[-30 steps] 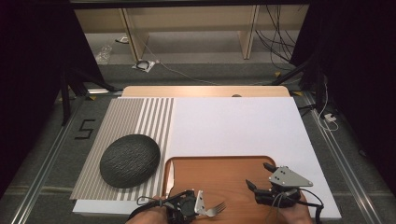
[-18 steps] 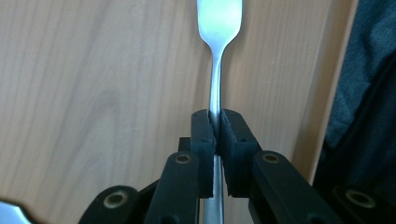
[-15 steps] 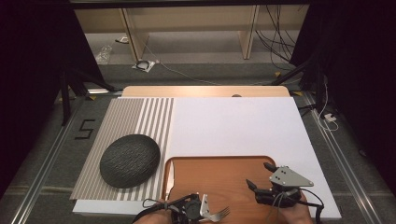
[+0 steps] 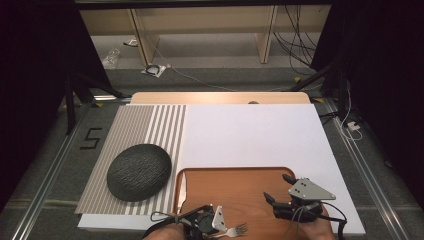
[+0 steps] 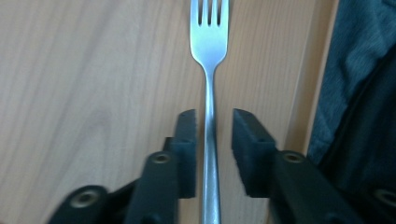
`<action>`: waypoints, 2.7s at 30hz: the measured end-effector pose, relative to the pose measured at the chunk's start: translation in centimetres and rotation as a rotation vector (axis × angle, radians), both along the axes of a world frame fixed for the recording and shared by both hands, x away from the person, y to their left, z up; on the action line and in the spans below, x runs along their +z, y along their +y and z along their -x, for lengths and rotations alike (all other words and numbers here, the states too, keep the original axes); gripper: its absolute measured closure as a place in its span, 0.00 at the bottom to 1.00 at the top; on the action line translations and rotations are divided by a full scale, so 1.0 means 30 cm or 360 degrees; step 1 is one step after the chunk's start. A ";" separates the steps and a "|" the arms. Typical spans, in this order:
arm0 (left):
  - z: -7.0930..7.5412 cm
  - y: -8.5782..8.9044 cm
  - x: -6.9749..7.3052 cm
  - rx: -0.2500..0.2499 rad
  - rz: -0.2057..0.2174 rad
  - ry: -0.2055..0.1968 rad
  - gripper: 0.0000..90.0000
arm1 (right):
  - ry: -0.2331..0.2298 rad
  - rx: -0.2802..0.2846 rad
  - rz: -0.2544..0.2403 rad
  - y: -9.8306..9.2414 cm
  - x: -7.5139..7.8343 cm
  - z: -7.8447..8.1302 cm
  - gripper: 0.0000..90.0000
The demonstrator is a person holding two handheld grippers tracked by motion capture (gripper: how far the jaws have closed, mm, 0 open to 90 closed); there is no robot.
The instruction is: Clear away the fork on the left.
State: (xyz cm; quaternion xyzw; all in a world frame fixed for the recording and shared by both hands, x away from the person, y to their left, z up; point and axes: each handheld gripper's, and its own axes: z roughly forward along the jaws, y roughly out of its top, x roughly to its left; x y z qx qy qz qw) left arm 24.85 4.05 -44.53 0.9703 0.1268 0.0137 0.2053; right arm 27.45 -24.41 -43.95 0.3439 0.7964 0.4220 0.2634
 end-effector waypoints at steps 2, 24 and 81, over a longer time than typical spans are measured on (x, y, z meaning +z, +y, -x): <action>0.001 0.000 0.001 -0.0002 0.0008 -0.0006 0.73 | 0.0002 -0.0001 -0.0003 0.001 0.000 0.000 0.23; 0.035 -0.025 -0.023 -0.0155 0.0122 -0.0119 0.99 | -0.0010 0.0003 0.0000 0.000 0.001 0.000 0.23; -0.096 0.093 -0.078 0.0097 0.0121 -0.0231 0.99 | -0.0010 0.0000 0.0000 0.002 0.000 0.002 0.24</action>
